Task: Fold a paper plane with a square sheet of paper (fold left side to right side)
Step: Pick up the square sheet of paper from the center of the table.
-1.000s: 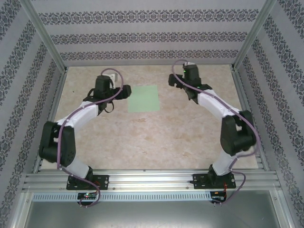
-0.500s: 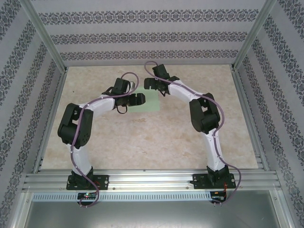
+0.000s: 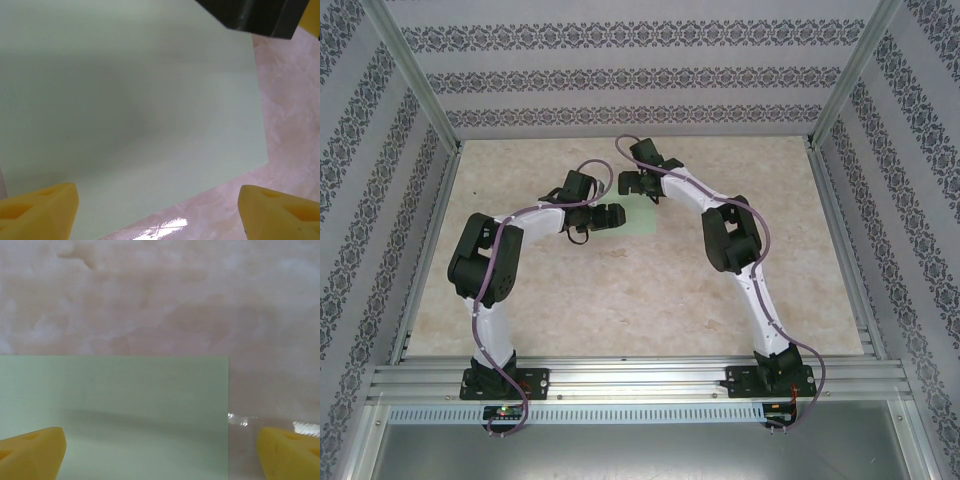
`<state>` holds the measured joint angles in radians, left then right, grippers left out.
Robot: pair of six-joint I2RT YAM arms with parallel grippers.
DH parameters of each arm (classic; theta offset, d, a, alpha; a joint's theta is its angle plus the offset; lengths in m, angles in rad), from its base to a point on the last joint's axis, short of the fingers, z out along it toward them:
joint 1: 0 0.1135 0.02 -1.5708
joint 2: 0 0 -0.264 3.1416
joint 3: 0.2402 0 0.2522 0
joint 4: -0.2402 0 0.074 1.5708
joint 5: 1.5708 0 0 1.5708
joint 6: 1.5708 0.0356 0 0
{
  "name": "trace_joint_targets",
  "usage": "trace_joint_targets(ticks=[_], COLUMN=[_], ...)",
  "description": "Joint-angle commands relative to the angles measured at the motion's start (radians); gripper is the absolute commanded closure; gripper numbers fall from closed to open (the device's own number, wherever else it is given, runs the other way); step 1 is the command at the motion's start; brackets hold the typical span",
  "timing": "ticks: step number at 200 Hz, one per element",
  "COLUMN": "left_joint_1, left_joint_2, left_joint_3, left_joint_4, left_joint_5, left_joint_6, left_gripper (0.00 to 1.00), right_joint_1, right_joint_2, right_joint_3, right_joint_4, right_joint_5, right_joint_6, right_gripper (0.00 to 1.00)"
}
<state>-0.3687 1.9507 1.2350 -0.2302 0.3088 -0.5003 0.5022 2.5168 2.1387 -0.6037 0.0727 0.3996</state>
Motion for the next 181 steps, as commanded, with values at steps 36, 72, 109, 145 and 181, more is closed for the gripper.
trace_joint_targets(ticks=[36, 72, 109, 145, 181], left_joint_1=[-0.003, -0.003, -0.005, -0.009, -0.013], left_joint_2=[0.03, 0.045, 0.054, 0.059, 0.064], left_joint_3=[-0.019, -0.026, -0.029, -0.029, -0.028], left_joint_4=[-0.003, 0.003, 0.007, 0.01, 0.012], left_joint_5=[-0.004, -0.005, -0.003, -0.001, -0.001], left_joint_6=[-0.012, -0.018, -0.023, -0.02, -0.021], left_gripper=[0.16, 0.16, 0.16, 0.16, 0.15], right_joint_1=[0.027, 0.04, 0.048, 0.06, 0.071], right_joint_2=[0.03, 0.028, 0.025, 0.022, 0.016], right_joint_3=[0.053, 0.054, 0.047, 0.044, 0.035], right_joint_4=[-0.094, -0.134, -0.168, -0.183, -0.187], right_joint_5=[-0.054, -0.101, -0.151, -0.168, -0.187], right_joint_6=[0.026, 0.038, 0.054, 0.056, 0.053], right_gripper=[0.02, 0.03, 0.02, 0.03, 0.07])
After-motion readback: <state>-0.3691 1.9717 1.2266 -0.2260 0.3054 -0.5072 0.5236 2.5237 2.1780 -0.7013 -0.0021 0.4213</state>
